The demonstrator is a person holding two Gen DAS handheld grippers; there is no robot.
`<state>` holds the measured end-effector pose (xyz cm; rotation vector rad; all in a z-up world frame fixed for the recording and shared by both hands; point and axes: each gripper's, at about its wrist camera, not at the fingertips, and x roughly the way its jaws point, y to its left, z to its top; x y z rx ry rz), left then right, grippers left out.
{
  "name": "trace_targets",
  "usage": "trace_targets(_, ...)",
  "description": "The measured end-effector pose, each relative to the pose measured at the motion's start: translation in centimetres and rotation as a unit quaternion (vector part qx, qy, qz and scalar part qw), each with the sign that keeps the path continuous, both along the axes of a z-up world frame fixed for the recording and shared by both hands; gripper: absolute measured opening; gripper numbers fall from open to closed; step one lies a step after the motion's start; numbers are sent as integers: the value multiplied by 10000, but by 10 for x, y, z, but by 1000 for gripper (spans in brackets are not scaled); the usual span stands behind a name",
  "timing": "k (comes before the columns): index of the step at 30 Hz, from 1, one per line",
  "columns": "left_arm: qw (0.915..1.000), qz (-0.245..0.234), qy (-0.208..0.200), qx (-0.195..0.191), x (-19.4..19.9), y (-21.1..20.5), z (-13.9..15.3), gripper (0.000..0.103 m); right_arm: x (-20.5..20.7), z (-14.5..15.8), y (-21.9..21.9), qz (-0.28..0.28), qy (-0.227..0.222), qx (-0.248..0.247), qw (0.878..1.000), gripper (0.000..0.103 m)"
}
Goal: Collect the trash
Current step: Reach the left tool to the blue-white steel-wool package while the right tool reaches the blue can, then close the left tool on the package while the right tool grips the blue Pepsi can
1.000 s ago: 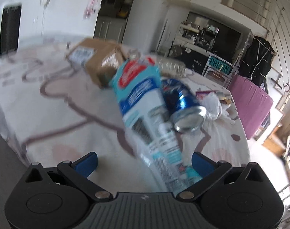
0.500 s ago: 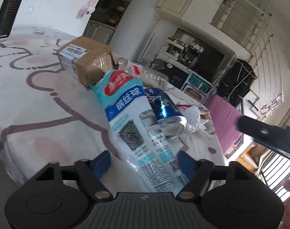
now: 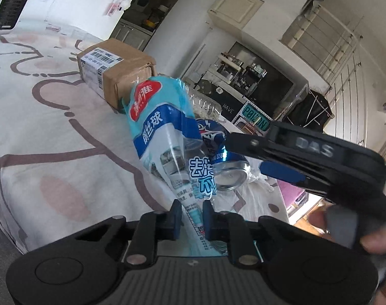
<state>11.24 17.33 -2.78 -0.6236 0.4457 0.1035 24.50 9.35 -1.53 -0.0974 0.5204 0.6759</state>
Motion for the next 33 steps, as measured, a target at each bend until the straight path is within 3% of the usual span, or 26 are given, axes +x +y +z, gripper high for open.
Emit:
trace_targets(5, 9999, 4, -42, -109, -1, 5, -2, 18, 15, -8, 22, -206, 67, -338, 9992, 71)
trace_targets(7, 9999, 27, -56, -152, -2, 7, -3, 18, 19, -11, 27, -294, 40, -494, 9983, 57)
trace_targets(14, 9997, 120, -139, -179, -7, 9, -3, 13, 5, -15, 20, -354, -286, -716, 9964, 54)
trace_targets(23, 9995, 94, -258, -163, -14, 5, 0, 10, -33, 2, -17, -298, -305, -281, 9987, 48)
trace_targets(33, 9997, 16, -245, -35, -13, -1, 5, 10, -60, -11, -43, -336, -198, -130, 9992, 48)
